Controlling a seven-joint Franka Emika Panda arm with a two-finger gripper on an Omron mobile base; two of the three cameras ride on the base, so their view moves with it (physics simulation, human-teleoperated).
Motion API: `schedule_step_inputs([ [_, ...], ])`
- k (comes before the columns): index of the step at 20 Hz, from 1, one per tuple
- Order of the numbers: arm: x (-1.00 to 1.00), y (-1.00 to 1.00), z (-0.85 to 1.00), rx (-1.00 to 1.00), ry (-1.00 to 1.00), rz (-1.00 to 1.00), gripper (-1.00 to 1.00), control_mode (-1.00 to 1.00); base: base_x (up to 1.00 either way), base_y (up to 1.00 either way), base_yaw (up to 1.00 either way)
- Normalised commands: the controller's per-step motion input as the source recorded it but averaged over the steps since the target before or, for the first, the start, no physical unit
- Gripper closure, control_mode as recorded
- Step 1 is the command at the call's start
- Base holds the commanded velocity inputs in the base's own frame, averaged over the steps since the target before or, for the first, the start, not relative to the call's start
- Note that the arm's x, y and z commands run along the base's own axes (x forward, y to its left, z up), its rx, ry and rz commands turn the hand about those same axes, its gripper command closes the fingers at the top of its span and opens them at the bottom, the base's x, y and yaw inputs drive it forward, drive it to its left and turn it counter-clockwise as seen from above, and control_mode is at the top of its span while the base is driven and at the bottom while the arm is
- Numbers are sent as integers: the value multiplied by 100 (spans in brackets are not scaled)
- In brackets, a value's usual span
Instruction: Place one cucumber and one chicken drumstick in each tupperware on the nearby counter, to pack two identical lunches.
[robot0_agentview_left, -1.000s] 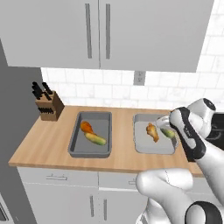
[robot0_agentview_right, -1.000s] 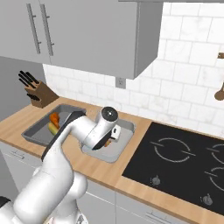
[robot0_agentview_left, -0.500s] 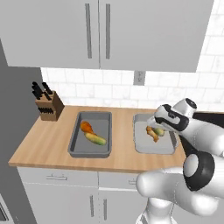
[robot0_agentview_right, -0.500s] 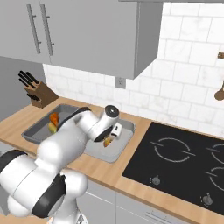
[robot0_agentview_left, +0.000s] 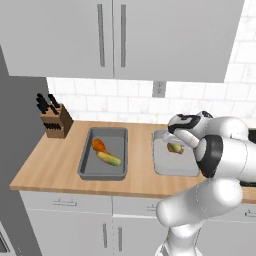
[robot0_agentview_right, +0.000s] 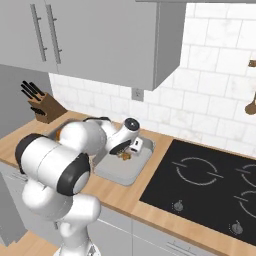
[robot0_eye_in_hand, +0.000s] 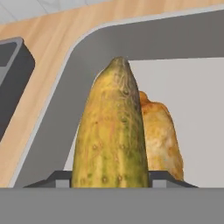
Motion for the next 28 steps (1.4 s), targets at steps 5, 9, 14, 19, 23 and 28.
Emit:
schedule_step_inputs([
  [5,6,1,-29,0,0,0,-100,-100,0,0,0],
  [9,-20,0,-12,0,0,0,-100,-100,0,0,0],
  [14,-9,0,-19,0,0,0,-100,-100,0,0,0],
  [19,0,0,-24,0,0,0,-100,-100,0,0,0],
  [23,-6,2,-18,0,0,0,-100,-100,0,0,0],
  [28,-52,31,0,-3,-1,5,-100,-100,0,0,0],
])
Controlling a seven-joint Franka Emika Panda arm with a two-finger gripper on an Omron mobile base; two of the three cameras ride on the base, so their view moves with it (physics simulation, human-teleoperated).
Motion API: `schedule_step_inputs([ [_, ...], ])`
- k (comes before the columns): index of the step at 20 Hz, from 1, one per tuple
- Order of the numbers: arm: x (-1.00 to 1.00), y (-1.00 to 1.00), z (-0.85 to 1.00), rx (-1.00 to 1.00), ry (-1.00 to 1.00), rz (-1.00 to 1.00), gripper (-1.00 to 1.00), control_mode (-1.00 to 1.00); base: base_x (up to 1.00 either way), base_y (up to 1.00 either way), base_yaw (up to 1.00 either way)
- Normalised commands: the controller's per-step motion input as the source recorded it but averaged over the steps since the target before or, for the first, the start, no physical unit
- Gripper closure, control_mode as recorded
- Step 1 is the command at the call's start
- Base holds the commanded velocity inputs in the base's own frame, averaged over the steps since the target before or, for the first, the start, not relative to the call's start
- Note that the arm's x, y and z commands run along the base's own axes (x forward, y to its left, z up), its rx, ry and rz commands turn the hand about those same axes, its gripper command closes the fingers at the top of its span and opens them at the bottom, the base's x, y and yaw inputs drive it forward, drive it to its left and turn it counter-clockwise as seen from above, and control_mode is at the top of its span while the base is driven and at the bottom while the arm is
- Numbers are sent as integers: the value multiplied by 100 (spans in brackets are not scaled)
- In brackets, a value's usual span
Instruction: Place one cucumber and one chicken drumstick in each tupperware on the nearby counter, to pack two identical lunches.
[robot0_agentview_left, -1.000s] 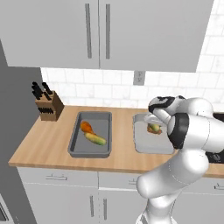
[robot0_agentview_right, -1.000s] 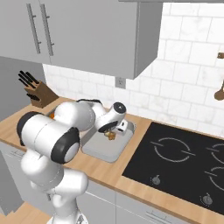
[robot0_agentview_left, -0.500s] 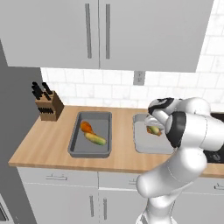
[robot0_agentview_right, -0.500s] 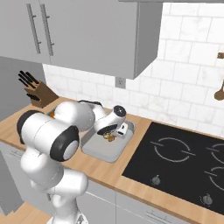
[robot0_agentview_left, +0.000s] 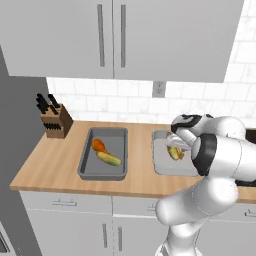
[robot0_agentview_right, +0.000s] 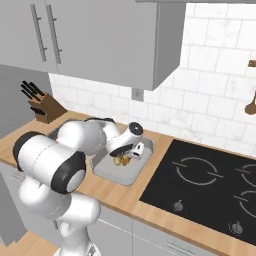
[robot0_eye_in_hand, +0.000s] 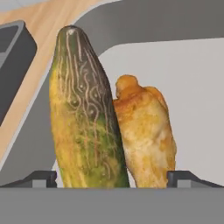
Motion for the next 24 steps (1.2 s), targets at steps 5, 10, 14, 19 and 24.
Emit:
schedule_step_inputs([
  [5,-30,22,-1,-3,-1,5,-100,-100,0,0,0],
  [10,-65,1,26,0,-9,5,-100,-100,0,0,0],
  [14,-100,0,68,0,-30,8,-100,-100,0,0,0],
  [19,-100,1,86,0,-27,7,-100,-100,0,0,0],
  [24,-95,44,94,5,-14,10,-100,-100,0,0,0],
])
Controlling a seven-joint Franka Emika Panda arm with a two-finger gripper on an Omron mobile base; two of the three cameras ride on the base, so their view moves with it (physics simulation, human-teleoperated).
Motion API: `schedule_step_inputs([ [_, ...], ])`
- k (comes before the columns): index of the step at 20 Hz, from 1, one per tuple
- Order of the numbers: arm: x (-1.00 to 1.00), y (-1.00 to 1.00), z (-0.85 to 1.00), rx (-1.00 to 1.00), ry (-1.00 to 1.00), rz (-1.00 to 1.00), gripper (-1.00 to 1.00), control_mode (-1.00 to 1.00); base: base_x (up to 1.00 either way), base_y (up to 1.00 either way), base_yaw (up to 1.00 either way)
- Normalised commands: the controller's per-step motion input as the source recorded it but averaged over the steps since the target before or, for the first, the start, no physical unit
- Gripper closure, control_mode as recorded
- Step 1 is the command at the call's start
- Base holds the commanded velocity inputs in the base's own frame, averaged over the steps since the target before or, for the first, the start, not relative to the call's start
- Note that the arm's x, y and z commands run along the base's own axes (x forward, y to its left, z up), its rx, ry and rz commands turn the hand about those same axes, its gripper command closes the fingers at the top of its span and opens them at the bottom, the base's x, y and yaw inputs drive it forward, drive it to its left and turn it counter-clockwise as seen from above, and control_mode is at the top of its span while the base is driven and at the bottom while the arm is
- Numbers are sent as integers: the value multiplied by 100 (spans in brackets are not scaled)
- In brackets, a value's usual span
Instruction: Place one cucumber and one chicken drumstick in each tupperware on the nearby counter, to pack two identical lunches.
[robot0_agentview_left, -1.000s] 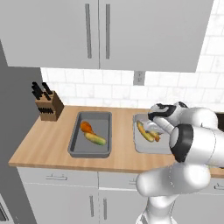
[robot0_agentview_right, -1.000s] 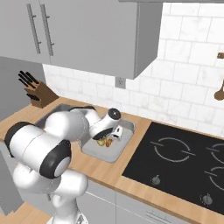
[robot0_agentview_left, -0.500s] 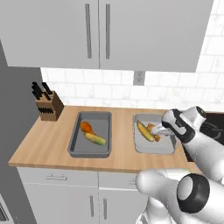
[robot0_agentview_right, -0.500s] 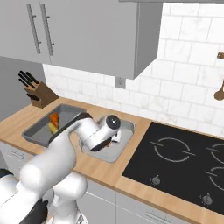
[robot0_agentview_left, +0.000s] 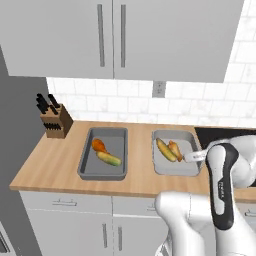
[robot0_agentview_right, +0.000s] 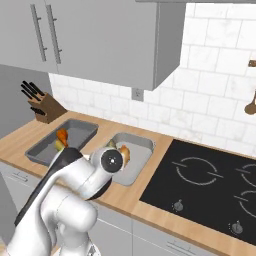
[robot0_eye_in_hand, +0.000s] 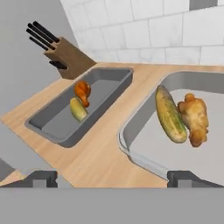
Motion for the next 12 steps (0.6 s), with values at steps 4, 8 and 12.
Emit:
schedule_step_inputs([
  [4,-71,44,100,12,-8,14,-100,-100,0,0,0],
  [8,-59,31,100,6,-6,17,-100,-100,0,0,0],
  [12,-68,21,100,0,-13,17,-100,-100,0,0,0],
])
